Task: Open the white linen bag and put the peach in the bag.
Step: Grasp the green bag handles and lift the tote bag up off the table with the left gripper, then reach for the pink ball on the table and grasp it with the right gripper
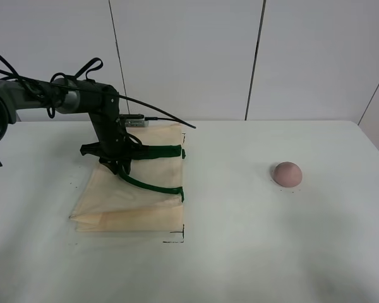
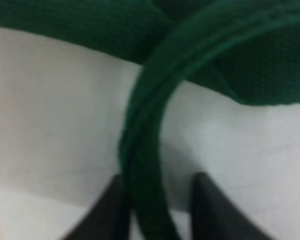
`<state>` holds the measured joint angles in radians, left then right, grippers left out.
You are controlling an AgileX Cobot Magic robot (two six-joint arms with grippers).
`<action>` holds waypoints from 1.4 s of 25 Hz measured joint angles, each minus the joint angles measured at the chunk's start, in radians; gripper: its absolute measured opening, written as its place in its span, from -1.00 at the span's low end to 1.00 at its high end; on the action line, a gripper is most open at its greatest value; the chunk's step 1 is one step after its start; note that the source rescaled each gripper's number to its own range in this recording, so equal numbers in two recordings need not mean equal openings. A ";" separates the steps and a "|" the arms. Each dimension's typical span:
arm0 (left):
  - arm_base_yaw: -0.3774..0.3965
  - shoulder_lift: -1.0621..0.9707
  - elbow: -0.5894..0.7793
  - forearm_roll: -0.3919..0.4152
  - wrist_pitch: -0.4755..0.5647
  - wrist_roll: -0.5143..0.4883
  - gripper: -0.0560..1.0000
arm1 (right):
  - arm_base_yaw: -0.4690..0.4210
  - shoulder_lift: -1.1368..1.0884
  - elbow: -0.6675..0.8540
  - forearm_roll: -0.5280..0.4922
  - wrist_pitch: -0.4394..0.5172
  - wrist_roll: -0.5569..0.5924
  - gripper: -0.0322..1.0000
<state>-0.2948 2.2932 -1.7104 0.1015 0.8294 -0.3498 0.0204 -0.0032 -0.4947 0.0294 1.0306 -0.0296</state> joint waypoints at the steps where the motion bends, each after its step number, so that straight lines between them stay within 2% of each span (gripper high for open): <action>1: 0.000 0.000 0.000 0.003 0.002 -0.009 -0.77 | 0.000 0.000 0.000 0.000 0.000 0.000 1.00; 2: 0.000 0.000 0.000 0.004 0.007 -0.016 -0.89 | 0.000 0.000 0.000 0.000 0.000 0.000 1.00; 6: 0.000 -0.003 -0.035 0.004 0.069 -0.024 -0.89 | 0.000 0.000 0.000 0.000 0.000 0.000 1.00; 10: 0.000 -0.053 -0.127 0.005 0.150 -0.015 -0.89 | 0.000 0.000 0.000 0.000 0.000 0.000 1.00; 18: -0.011 -0.209 -0.410 0.010 0.346 0.143 -0.89 | 0.000 0.000 0.000 0.000 0.000 0.000 1.00; 22: -0.017 -0.261 -0.505 -0.016 0.352 0.190 -0.89 | 0.000 0.000 0.000 0.000 0.000 0.000 1.00; 25: -0.017 -0.315 -0.512 -0.049 0.352 0.217 -0.89 | 0.000 0.000 0.000 0.000 0.000 0.000 1.00; 29: -0.017 -0.371 -0.512 -0.053 0.353 0.229 -0.89 | 0.000 0.007 0.000 -0.006 0.000 0.013 1.00; 32: -0.017 -0.382 -0.512 -0.053 0.353 0.231 -0.89 | 0.000 0.112 -0.010 -0.007 -0.026 0.030 1.00; 35: -0.017 -0.382 -0.512 -0.056 0.353 0.231 -0.89 | 0.000 0.313 -0.049 -0.003 -0.102 0.035 1.00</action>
<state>-0.3118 1.9110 -2.2223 0.0455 1.1825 -0.1191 0.0204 0.3095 -0.5439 0.0268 0.9284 0.0053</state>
